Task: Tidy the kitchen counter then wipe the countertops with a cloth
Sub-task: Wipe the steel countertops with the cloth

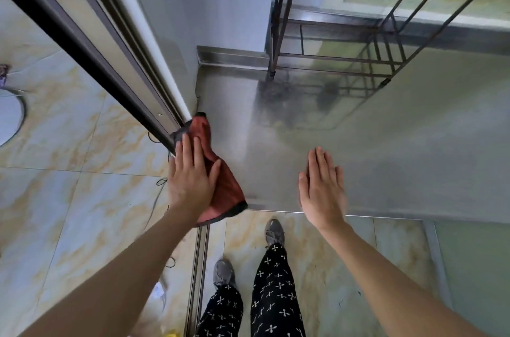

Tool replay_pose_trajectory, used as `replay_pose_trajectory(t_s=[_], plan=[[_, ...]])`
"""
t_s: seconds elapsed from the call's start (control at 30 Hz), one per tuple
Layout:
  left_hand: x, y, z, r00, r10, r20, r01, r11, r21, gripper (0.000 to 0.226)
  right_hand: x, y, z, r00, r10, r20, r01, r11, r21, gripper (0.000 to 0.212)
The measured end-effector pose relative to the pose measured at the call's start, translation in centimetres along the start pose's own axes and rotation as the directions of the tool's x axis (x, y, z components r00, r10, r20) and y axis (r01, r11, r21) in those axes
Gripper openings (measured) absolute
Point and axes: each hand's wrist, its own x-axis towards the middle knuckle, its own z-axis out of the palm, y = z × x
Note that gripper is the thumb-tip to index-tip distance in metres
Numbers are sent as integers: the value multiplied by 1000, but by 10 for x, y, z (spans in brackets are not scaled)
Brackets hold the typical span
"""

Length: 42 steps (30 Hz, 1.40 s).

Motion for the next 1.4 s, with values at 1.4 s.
replay_pose_trajectory(t_s=[1.4], plan=[[-32,249,38,650,746,147,-744,664,-79,41,-46,137,-46,903,417,-101,-368,874,319,52]])
